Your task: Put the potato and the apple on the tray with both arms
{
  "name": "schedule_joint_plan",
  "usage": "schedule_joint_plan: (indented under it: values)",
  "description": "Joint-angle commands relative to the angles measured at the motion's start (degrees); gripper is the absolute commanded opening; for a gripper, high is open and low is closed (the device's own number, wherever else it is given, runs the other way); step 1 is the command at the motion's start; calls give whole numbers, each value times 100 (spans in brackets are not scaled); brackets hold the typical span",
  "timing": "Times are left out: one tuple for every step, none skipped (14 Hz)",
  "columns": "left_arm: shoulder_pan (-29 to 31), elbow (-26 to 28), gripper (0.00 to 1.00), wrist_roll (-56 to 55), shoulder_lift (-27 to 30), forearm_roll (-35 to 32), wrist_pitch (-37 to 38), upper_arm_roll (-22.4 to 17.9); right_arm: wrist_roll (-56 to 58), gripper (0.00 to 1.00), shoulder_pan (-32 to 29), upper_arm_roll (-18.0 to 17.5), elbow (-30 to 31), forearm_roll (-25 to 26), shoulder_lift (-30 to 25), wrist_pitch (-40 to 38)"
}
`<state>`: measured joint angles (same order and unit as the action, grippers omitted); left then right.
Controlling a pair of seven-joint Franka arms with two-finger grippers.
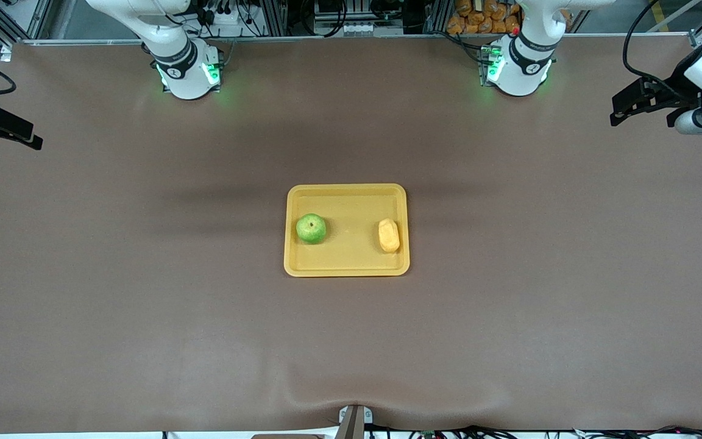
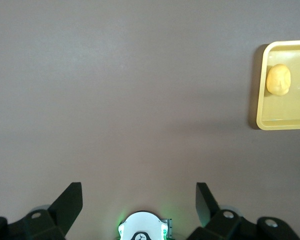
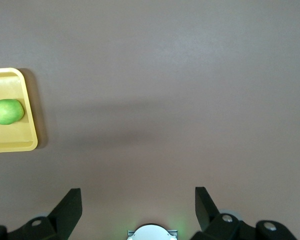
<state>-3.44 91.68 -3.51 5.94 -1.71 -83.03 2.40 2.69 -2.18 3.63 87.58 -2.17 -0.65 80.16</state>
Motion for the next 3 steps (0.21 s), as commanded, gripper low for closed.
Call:
schedule_joint_plan:
  values:
    - [10,-177,100,-10,-76,40,129,-21,-85,100,7,-12,-74,-12,47,-80]
    - [10,-177,100,-10,-76,40,129,-29,-85,100,7,-12,-39,-12,38,-71]
    - [10,-168,100,-10,-76,40,129,-21,-85,100,7,-12,-21,-20,38,-71]
